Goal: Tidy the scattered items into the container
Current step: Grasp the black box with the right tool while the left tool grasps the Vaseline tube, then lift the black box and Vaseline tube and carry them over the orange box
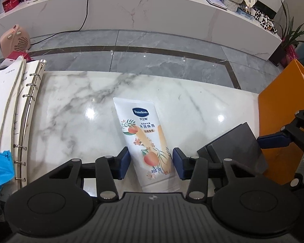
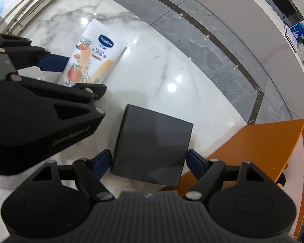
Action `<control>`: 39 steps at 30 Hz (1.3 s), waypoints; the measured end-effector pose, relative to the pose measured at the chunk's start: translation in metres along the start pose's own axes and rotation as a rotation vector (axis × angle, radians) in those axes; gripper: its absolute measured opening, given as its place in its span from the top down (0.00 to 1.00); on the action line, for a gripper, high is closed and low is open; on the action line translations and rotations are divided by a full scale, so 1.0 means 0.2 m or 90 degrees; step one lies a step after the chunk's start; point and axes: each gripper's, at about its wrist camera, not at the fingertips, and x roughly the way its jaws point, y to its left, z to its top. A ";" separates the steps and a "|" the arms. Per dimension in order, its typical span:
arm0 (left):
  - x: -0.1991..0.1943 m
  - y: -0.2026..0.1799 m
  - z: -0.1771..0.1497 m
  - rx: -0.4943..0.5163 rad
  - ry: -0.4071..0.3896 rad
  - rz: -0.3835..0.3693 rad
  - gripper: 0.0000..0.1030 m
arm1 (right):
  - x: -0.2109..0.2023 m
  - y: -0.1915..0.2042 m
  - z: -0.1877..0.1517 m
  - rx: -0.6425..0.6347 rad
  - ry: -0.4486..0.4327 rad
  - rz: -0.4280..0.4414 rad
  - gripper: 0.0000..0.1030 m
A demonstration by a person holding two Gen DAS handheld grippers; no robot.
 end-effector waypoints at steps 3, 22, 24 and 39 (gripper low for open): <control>-0.01 0.02 -0.01 -0.001 0.004 0.000 0.50 | -0.01 0.01 -0.01 0.002 -0.005 0.008 0.21; -0.13 0.02 0.01 0.003 -0.010 0.014 0.51 | -0.16 -0.01 -0.01 0.024 -0.047 0.021 0.22; -0.15 0.02 0.01 0.004 -0.012 0.014 0.51 | -0.19 -0.01 -0.01 0.026 -0.052 0.022 0.22; -0.35 -0.02 0.04 0.019 -0.037 0.029 0.51 | -0.41 -0.03 -0.04 0.030 -0.087 0.017 0.22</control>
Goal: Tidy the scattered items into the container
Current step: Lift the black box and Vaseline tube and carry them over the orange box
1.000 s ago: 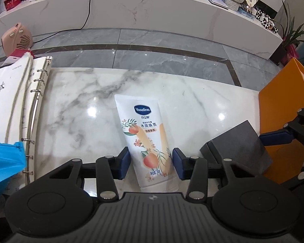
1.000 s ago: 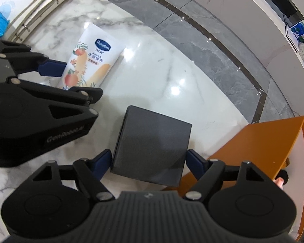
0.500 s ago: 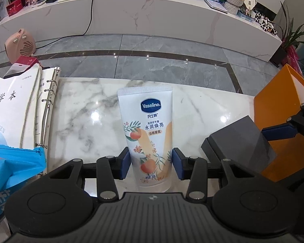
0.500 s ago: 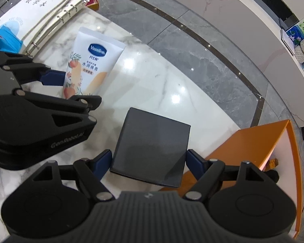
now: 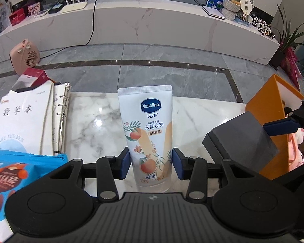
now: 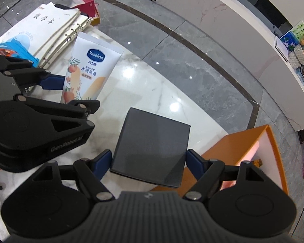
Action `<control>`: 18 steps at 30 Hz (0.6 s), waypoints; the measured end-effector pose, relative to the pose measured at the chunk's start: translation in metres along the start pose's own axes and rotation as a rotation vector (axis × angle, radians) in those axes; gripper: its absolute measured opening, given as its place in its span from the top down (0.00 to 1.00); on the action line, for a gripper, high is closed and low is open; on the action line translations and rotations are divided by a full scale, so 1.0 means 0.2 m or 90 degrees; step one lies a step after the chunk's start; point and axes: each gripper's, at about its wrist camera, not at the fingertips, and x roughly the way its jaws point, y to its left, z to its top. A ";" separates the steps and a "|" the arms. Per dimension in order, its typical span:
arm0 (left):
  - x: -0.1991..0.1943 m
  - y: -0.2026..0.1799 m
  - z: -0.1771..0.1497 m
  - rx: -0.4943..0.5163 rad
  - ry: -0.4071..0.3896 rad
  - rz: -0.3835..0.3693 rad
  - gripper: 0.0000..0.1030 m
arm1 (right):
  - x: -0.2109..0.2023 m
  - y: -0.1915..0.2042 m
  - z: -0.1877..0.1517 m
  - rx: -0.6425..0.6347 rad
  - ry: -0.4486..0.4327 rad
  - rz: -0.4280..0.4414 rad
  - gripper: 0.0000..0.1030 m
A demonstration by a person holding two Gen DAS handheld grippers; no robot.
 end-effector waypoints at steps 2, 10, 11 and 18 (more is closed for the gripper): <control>-0.03 -0.01 0.01 0.003 -0.004 0.003 0.51 | -0.03 0.00 0.00 0.000 -0.005 -0.001 0.22; -0.20 -0.04 0.03 0.016 -0.026 0.012 0.51 | -0.19 -0.01 -0.04 0.006 -0.029 -0.006 0.22; -0.23 -0.05 0.03 0.017 -0.030 0.014 0.51 | -0.22 -0.02 -0.04 0.007 -0.033 -0.006 0.22; -0.44 -0.11 0.08 0.035 -0.062 0.026 0.51 | -0.46 -0.06 -0.08 0.015 -0.069 -0.017 0.22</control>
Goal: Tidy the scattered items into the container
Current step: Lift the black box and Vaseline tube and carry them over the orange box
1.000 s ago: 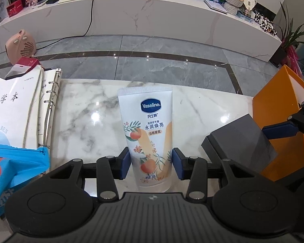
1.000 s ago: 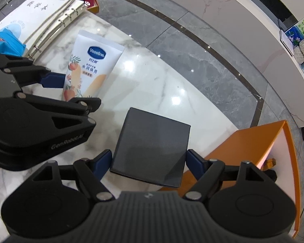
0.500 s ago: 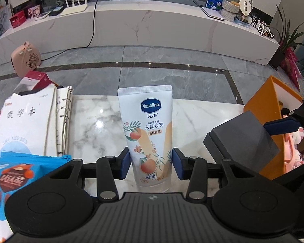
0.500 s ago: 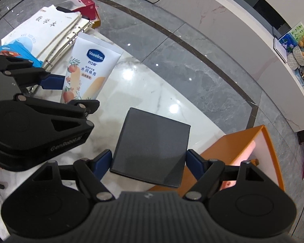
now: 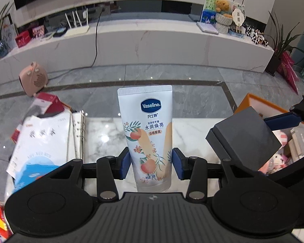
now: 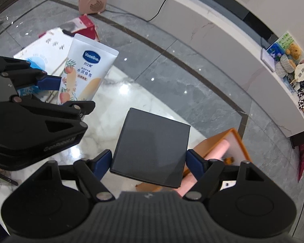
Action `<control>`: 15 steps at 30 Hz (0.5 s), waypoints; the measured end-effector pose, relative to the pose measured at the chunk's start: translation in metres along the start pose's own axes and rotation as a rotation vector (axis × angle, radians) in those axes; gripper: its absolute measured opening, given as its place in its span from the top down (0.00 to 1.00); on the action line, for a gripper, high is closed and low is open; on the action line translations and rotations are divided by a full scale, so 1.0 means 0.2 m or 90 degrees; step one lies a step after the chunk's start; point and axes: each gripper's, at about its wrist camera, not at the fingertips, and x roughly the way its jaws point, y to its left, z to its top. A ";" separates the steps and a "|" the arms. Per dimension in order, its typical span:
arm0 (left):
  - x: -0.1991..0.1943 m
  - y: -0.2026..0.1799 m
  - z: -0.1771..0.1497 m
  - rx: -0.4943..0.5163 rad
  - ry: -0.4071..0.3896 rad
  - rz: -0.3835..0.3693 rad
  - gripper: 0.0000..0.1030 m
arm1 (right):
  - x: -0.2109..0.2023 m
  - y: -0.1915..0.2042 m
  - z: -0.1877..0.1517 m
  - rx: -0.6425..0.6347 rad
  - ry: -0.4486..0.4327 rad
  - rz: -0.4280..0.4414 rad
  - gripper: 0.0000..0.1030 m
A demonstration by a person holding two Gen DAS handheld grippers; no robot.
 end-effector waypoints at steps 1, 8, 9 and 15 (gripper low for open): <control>-0.03 -0.01 0.01 0.003 -0.005 0.001 0.51 | -0.03 -0.01 0.00 0.002 -0.005 -0.002 0.22; -0.28 -0.14 0.09 0.029 -0.046 0.009 0.51 | -0.33 -0.09 -0.05 0.013 -0.047 -0.015 0.22; -0.32 -0.17 0.10 0.034 -0.053 0.010 0.51 | -0.37 -0.11 -0.07 0.016 -0.054 -0.017 0.22; -0.50 -0.39 0.13 0.072 -0.088 0.002 0.51 | -0.63 -0.22 -0.19 0.035 -0.090 -0.036 0.22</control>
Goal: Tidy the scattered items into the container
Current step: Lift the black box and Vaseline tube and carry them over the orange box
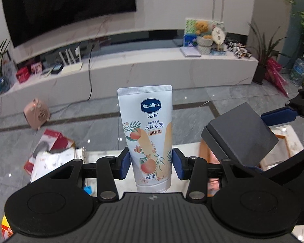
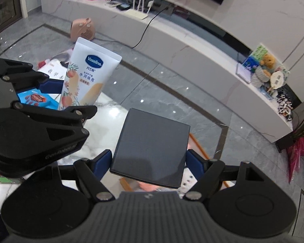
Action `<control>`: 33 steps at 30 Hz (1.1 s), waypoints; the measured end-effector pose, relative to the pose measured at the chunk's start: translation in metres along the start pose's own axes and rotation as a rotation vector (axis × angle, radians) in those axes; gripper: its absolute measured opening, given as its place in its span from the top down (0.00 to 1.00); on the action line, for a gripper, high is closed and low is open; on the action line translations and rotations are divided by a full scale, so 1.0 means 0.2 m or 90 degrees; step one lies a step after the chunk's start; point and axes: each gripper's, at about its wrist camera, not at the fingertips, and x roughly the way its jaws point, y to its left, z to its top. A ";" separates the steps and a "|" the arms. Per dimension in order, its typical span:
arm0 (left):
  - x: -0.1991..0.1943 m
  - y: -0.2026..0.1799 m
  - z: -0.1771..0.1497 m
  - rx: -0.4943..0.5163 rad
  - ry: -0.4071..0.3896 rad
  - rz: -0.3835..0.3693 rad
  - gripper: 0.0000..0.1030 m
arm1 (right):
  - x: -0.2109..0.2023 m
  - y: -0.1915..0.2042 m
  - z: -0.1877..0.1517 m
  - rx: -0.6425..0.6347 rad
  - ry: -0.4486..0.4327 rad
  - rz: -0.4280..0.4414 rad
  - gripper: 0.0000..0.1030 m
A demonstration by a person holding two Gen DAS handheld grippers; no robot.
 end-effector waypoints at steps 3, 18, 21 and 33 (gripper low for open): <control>-0.08 -0.10 0.04 0.007 -0.020 -0.018 0.51 | -0.12 -0.09 -0.07 0.009 -0.012 -0.017 0.22; -0.18 -0.62 0.18 0.066 -0.060 -0.096 0.51 | -0.44 -0.58 -0.40 0.085 -0.028 -0.094 0.22; -0.12 -0.69 0.18 0.067 -0.052 -0.117 0.51 | -0.41 -0.65 -0.45 0.094 -0.018 -0.099 0.22; 0.33 -0.81 0.08 0.059 0.034 -0.157 0.51 | 0.05 -0.78 -0.59 0.117 0.054 -0.057 0.23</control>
